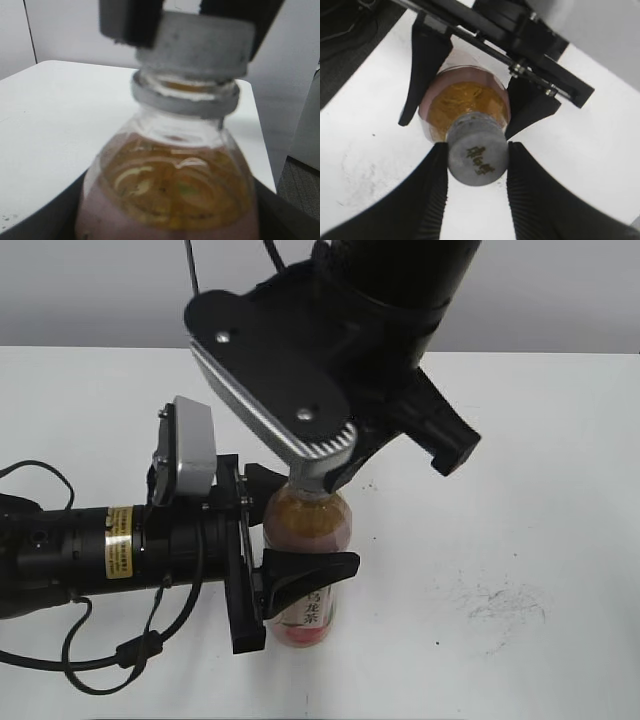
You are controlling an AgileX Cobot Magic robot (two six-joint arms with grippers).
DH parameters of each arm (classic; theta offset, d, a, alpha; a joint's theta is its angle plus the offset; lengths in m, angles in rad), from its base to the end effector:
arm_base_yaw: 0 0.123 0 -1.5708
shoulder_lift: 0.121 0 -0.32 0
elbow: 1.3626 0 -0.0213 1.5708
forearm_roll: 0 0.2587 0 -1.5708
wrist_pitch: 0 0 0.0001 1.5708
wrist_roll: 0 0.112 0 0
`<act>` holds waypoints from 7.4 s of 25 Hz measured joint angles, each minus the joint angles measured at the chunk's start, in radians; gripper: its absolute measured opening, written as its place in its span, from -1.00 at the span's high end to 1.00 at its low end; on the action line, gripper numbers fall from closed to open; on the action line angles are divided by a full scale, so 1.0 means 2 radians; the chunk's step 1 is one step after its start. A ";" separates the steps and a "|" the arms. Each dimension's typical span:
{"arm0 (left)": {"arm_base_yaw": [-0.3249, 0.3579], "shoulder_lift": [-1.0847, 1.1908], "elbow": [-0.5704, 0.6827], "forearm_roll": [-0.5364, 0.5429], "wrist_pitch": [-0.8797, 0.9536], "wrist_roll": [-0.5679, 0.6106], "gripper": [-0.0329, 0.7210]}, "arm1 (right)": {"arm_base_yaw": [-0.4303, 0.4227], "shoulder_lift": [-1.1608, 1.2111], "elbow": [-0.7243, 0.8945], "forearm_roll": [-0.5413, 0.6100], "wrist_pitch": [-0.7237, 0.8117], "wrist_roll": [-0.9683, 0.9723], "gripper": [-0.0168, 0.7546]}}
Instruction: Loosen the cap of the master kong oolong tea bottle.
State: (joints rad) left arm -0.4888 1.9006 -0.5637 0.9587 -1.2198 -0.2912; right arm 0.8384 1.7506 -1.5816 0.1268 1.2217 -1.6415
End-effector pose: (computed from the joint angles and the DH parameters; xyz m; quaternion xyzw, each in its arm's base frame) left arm 0.2340 -0.2219 0.1547 0.4762 0.5926 -0.4202 0.4954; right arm 0.2468 0.2944 0.3215 -0.9311 0.3341 0.0050 0.1466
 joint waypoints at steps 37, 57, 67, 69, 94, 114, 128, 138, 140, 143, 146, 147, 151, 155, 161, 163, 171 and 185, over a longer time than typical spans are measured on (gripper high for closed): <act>0.000 0.000 0.000 0.000 0.000 -0.013 -0.27 | -0.002 -0.003 -0.020 -0.055 0.000 -0.329 0.25; 0.000 0.000 0.000 0.000 0.000 -0.013 -0.27 | -0.147 0.101 0.161 -0.111 -0.025 -0.012 0.25; 0.000 0.000 0.000 0.000 0.000 -0.013 -0.27 | -0.149 0.141 0.162 -0.071 -0.087 0.077 0.24; 0.000 0.000 0.000 0.000 0.000 -0.013 -0.27 | -0.149 0.147 0.162 -0.081 -0.089 0.109 0.20; 0.000 0.000 0.000 -0.011 0.004 -0.011 -0.47 | -0.149 0.095 0.110 -0.121 -0.076 0.289 -0.53; 0.000 -0.038 0.000 -0.060 0.005 -0.009 -0.65 | -0.149 0.086 0.089 -0.115 -0.078 0.301 -0.53; 0.000 -0.118 0.000 -0.064 0.005 -0.027 -0.65 | -0.149 0.086 0.059 -0.115 -0.045 0.334 -0.53; 0.000 -0.236 0.000 -0.054 0.010 -0.069 -0.65 | -0.149 0.086 0.006 -0.115 -0.009 0.456 -0.53; 0.000 -0.272 0.000 -0.050 0.049 -0.074 -0.65 | -0.149 0.086 0.003 -0.116 -0.008 0.489 -0.53; 0.000 -0.326 0.000 -0.045 0.145 -0.089 -0.65 | -0.150 0.086 0.002 -0.117 -0.006 0.528 -0.53; 0.000 -0.382 0.000 -0.043 0.269 -0.106 -0.65 | -0.151 0.084 0.002 -0.117 -0.005 0.554 -0.53; 0.000 -0.400 0.000 -0.043 0.315 -0.113 -0.65 | -0.151 0.082 0.002 -0.117 -0.004 0.563 -0.53; 0.000 -0.464 0.001 -0.085 0.495 -0.141 -0.64 | -0.151 0.057 0.002 -0.117 -0.003 0.594 -0.53; 0.000 -0.512 0.001 -0.197 0.660 -0.146 -0.60 | -0.151 0.012 0.002 -0.113 -0.003 0.634 -0.53; 0.000 -0.611 0.001 -0.361 0.854 -0.061 -0.58 | -0.151 -0.081 0.043 -0.093 -0.003 0.659 -0.53; 0.000 -0.641 0.001 -0.421 0.893 -0.011 -0.58 | -0.151 -0.118 0.077 -0.090 -0.003 0.661 -0.53; 0.000 -0.723 -0.038 -0.512 1.110 0.098 -0.58 | -0.151 -0.269 0.218 -0.089 -0.001 0.707 -0.53; 0.000 -0.848 -0.041 -0.494 1.208 0.131 -0.58 | -0.151 -0.586 0.428 -0.083 0.001 0.787 -0.53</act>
State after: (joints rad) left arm -0.4888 0.2039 -0.6453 -0.0299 1.1972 -0.0287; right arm 0.5360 0.5777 -0.7262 -0.0395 1.2238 -0.0669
